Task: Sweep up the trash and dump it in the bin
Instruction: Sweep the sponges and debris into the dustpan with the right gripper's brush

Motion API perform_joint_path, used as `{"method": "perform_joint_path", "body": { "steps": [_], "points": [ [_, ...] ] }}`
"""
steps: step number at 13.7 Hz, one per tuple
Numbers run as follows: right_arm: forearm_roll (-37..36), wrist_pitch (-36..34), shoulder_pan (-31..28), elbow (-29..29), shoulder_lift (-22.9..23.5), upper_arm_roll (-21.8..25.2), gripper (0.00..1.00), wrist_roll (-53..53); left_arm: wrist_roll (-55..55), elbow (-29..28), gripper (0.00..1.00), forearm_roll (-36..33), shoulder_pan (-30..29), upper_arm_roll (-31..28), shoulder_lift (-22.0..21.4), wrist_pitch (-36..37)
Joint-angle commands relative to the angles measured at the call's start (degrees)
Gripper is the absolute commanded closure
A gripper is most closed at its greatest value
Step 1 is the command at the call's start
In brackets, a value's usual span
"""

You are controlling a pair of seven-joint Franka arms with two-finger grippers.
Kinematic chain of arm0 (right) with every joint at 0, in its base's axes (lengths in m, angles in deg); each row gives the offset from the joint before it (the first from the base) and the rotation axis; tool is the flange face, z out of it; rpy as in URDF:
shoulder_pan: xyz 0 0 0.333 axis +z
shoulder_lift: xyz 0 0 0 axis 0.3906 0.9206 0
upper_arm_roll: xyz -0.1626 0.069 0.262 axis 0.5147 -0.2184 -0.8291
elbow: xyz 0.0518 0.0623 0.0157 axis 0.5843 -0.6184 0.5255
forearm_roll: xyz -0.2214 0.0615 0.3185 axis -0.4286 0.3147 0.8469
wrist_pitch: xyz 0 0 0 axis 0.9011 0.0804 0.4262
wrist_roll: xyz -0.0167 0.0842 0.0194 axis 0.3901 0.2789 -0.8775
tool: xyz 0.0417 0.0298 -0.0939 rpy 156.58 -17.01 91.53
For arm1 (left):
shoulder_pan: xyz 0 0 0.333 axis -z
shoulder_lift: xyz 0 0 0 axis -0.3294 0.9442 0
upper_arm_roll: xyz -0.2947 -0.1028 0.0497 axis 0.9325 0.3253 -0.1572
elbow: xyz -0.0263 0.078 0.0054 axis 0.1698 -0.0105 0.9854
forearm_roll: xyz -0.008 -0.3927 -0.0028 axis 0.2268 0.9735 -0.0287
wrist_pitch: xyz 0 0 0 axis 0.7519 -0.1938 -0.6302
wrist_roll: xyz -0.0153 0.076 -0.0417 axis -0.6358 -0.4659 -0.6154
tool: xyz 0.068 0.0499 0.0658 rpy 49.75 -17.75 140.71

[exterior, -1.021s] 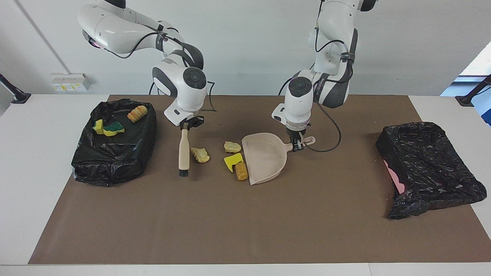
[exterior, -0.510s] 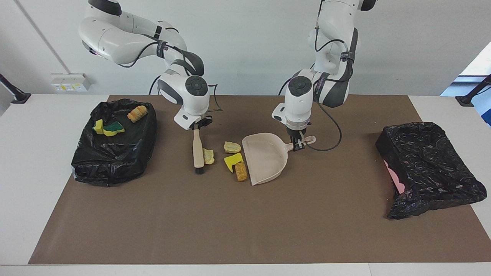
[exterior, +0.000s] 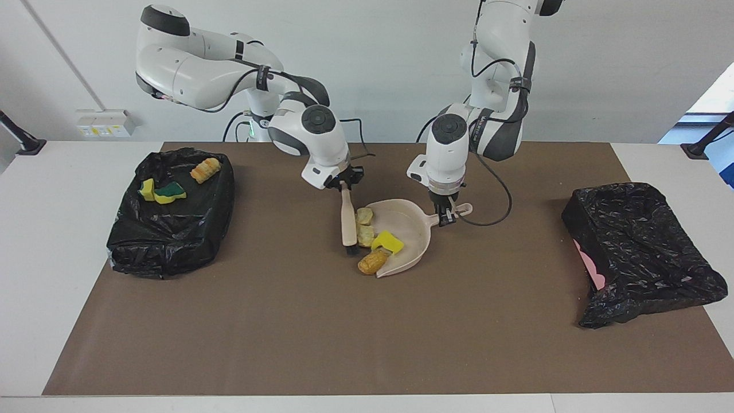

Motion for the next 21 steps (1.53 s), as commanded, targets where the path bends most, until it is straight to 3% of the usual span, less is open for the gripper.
{"method": "perform_joint_path", "body": {
  "steps": [1,6,9,14,17,21],
  "points": [
    [2.5,-1.2,2.6,4.0,0.3,-0.3,1.00,2.6,1.3,-2.2,1.00,-1.6,-0.1,-0.2,-1.5,-1.9],
    [1.4,-16.7,-2.3,6.3,0.2,-5.9,1.00,0.7,1.3,-2.2,1.00,-1.6,-0.2,-0.2,-1.5,-2.1],
    [-4.6,-23.7,-2.3,9.6,-0.1,-6.0,1.00,-9.9,2.1,-2.2,1.00,-1.6,-0.2,-0.3,-1.5,-2.1],
    [-11.6,-25.3,7.4,18.7,-0.2,1.7,1.00,-21.4,4.2,-2.2,1.00,-1.6,-0.2,-0.3,-1.5,-1.7],
    [-8.7,-25.1,10.0,18.5,0.2,2.7,1.00,-20.0,4.2,-2.2,1.00,-1.6,-0.2,-0.3,-1.5,-1.7],
    [2.4,-24.7,9.5,18.4,0.2,2.0,1.00,-14.4,4.2,-2.1,1.00,-1.6,-0.3,-0.3,-1.5,-1.7]
  ]
}}
